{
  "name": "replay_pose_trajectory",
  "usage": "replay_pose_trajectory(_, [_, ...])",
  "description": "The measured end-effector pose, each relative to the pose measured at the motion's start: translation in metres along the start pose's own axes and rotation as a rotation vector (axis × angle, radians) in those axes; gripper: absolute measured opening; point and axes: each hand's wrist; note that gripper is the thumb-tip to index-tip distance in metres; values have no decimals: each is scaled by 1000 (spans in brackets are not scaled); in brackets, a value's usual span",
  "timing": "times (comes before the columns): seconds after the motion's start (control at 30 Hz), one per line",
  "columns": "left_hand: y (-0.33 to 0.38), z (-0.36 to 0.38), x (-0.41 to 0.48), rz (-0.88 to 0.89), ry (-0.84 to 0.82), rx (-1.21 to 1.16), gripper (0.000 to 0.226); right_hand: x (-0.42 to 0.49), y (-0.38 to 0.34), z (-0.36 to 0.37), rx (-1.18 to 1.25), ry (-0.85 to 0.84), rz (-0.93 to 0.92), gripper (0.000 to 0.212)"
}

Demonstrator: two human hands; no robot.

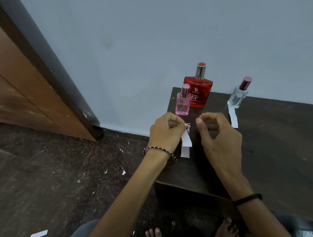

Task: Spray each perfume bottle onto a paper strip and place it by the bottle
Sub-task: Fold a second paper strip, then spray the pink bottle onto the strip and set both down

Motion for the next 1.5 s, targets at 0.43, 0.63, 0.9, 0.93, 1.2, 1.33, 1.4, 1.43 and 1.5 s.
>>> replay_pose_trajectory(0.43, [-5,-8,2,-6,81,65,13,44,-26,53,-433,2,95,69])
replay_pose_trajectory(0.63, [-10,-11,5,62,81,157,25,46,-33,51,-510,-47,64,47])
replay_pose_trajectory(0.9, [7,3,-1,237,109,202,19,16,-31,-24,-134,-115,150,32])
replay_pose_trajectory(0.93, [11,7,-2,270,100,186,19,11,-27,-34,-89,-107,177,34])
replay_pose_trajectory(1.2, [52,56,-16,249,-12,-76,30,-16,-3,-77,75,-104,163,41])
replay_pose_trajectory(1.33, [58,72,-17,263,-130,-104,32,-20,3,-88,192,-59,166,47])
replay_pose_trajectory(1.4, [59,78,-18,265,-197,-143,27,-20,5,-93,249,-27,174,42])
replay_pose_trajectory(1.43, [60,80,-17,257,-207,-160,26,-20,6,-94,275,-13,183,39])
replay_pose_trajectory(1.5, [63,86,-16,235,-194,-197,24,-19,10,-98,306,8,208,34])
Point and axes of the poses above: each hand's wrist, its own x-axis towards the middle knuckle, its own z-axis out of the palm, y = z × x, and after that the axes turned 11 degrees about x, right-handed
